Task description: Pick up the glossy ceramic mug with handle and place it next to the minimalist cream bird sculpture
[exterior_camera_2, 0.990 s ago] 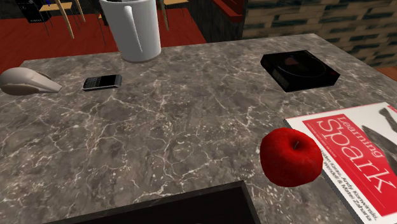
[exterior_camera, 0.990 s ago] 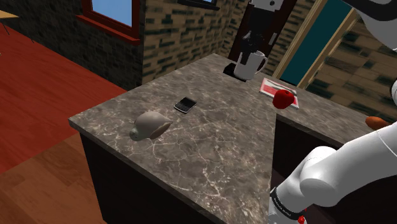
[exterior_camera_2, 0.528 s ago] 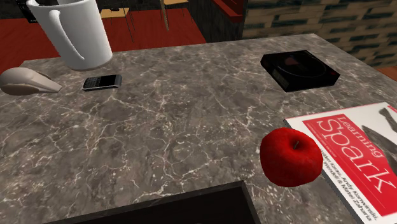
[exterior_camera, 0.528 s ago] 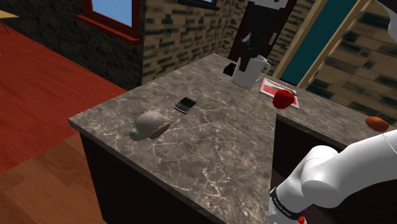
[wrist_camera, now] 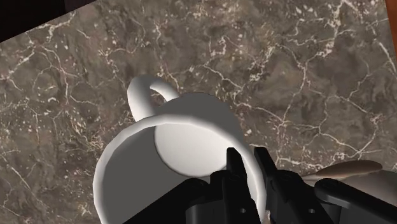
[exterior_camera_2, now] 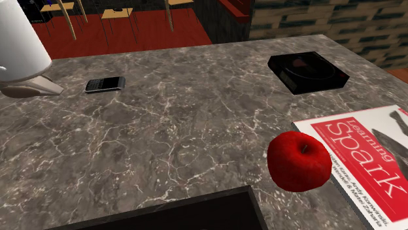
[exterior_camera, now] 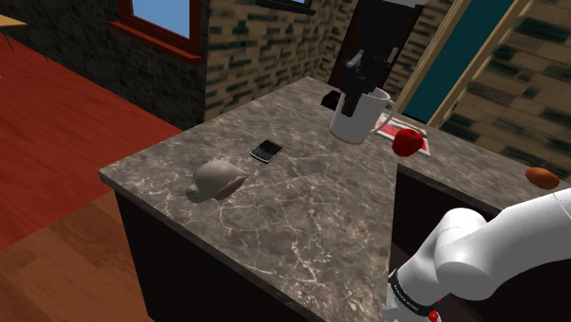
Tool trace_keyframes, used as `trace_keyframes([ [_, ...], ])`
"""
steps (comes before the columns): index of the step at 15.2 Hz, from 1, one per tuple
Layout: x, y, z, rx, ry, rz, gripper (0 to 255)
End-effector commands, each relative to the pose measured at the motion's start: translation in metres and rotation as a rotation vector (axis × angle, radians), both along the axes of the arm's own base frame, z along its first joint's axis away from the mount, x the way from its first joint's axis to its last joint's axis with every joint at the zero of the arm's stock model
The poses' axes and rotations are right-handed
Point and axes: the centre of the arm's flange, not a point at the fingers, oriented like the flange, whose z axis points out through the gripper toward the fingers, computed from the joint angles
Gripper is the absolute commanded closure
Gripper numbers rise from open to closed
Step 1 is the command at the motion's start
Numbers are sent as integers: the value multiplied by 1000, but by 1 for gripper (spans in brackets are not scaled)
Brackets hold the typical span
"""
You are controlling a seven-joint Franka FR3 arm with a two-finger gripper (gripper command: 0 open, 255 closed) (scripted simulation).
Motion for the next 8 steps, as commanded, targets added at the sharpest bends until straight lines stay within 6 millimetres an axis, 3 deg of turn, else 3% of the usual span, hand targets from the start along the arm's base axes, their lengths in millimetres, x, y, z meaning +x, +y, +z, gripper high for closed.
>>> trace_keyframes([
  [1,-13,26,0,0,0,-2,255],
  [4,-35,66,3,0,0,-2,255],
  [8,-35,66,-18,0,0,-2,255],
])
